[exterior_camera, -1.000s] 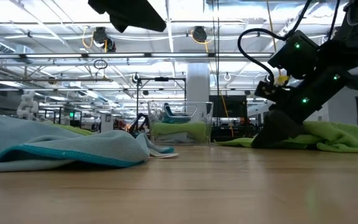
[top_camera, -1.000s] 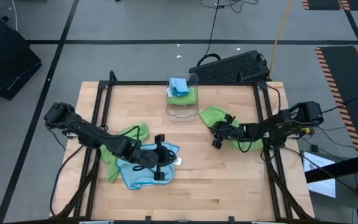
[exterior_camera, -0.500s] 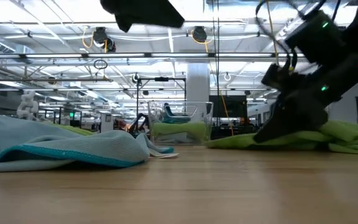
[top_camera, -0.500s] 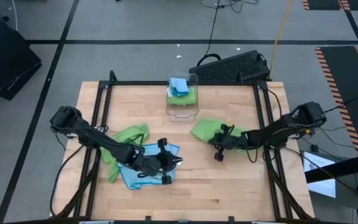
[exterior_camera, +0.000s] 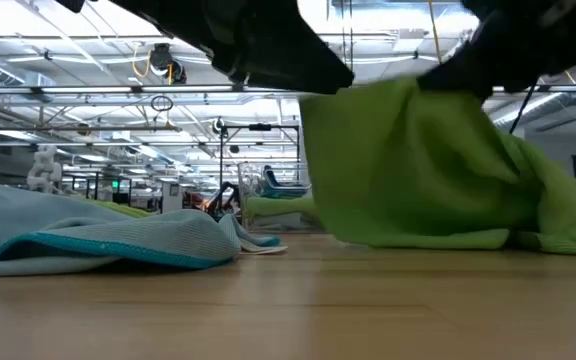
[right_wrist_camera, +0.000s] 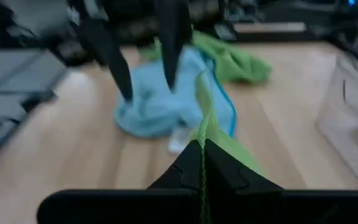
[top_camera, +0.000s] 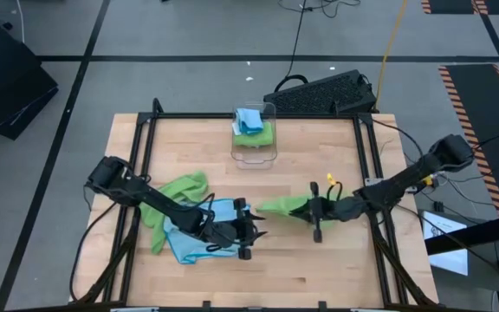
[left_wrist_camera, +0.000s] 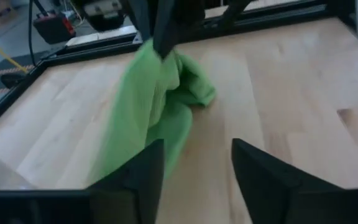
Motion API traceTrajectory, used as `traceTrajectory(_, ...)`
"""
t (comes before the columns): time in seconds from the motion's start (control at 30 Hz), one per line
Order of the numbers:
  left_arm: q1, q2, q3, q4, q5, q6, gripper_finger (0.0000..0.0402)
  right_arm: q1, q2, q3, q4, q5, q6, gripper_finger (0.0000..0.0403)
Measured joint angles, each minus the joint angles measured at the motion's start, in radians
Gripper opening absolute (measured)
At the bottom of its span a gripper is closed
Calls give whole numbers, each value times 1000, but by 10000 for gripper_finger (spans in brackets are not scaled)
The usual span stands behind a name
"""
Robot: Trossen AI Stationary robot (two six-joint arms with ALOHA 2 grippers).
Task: Fold microfiber towels
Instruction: Fold the right green towel
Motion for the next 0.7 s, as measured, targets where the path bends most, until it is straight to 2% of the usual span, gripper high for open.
traceTrajectory(0.2, 6, 11, 0, -6, -19, -50, 235, 83, -51, -2, -15, 0, -74, 2)
traceTrajectory(0.57, 14, 12, 0, -8, -48, -80, 239, 129, -74, -2, -50, 1, -73, 2)
traceTrajectory(0.7, 16, 12, 0, -9, 6, -133, 239, 140, -73, -2, -68, 0, -71, 2)
